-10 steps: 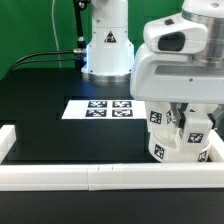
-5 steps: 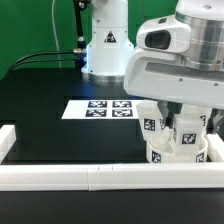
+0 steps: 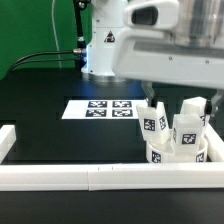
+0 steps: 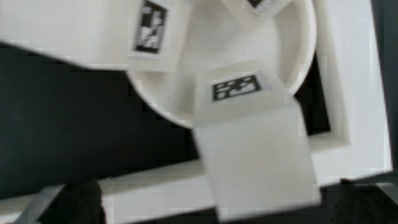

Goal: Assemble stool

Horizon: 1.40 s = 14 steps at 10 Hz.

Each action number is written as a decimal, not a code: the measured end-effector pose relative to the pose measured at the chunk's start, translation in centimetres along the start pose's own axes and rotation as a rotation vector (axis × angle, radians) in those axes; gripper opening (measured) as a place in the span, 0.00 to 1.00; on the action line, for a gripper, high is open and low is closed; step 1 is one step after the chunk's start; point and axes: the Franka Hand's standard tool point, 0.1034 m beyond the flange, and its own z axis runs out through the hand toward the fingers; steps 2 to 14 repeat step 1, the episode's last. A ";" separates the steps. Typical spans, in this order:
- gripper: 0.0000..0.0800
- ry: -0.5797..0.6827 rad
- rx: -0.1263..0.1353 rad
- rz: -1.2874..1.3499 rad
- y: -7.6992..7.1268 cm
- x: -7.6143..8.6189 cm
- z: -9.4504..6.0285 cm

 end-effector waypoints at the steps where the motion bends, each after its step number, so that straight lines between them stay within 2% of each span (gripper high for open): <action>1: 0.81 0.003 -0.006 -0.006 0.2 0.1 0.1; 14: 0.81 0.003 -0.006 -0.006 0.2 0.1 0.1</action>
Offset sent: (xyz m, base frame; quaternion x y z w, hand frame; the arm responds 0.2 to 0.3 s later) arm 0.0000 0.0000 0.0000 0.0000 0.0000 0.0000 1.0000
